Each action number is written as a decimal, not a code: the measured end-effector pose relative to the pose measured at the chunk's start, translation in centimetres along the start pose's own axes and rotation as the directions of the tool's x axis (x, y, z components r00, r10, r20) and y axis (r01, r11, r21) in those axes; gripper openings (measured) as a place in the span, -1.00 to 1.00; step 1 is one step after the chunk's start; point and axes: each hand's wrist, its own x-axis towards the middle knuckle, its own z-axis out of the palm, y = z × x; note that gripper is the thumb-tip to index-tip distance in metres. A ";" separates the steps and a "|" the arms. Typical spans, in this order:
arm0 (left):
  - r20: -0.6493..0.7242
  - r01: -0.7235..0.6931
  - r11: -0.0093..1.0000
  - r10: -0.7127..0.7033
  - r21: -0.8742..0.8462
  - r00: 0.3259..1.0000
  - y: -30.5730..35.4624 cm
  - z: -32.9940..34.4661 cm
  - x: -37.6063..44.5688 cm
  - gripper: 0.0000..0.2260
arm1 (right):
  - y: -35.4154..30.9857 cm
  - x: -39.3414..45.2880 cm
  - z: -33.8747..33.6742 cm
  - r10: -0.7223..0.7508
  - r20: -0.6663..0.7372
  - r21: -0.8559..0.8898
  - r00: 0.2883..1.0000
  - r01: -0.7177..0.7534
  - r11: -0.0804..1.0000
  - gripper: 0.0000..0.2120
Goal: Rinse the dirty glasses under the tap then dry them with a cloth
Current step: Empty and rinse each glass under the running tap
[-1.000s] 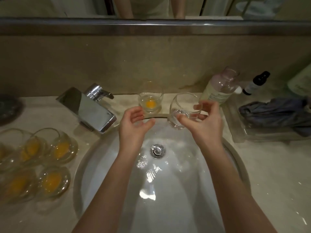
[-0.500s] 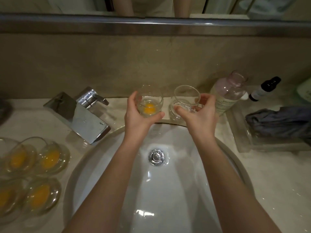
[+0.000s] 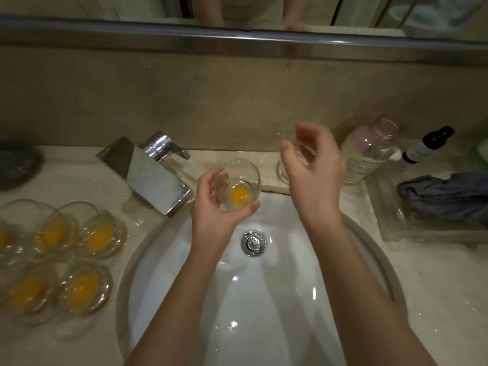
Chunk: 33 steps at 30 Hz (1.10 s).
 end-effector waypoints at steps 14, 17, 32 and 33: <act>-0.098 0.177 0.982 -0.171 0.061 0.980 -1.0 -7.2 -5.6 -0.32 | -3.3 -1.9 9.7 0.147 0.595 0.187 0.790 -0.314 0.931 -0.73; -0.092 0.185 0.981 -0.179 0.059 0.980 -1.1 -7.5 -5.7 -0.30 | -3.1 -1.9 10.4 0.138 0.592 0.192 0.794 -0.304 0.933 -0.75; -0.110 0.198 0.979 -0.193 0.038 0.975 -1.1 -7.7 -5.2 -0.24 | -2.7 -1.1 11.2 0.165 0.592 0.232 0.789 -0.362 0.903 -0.75; -0.108 0.198 0.980 -0.192 0.039 0.975 -1.1 -7.7 -5.2 -0.23 | -2.8 -1.0 11.2 0.168 0.590 0.232 0.790 -0.365 0.902 -0.76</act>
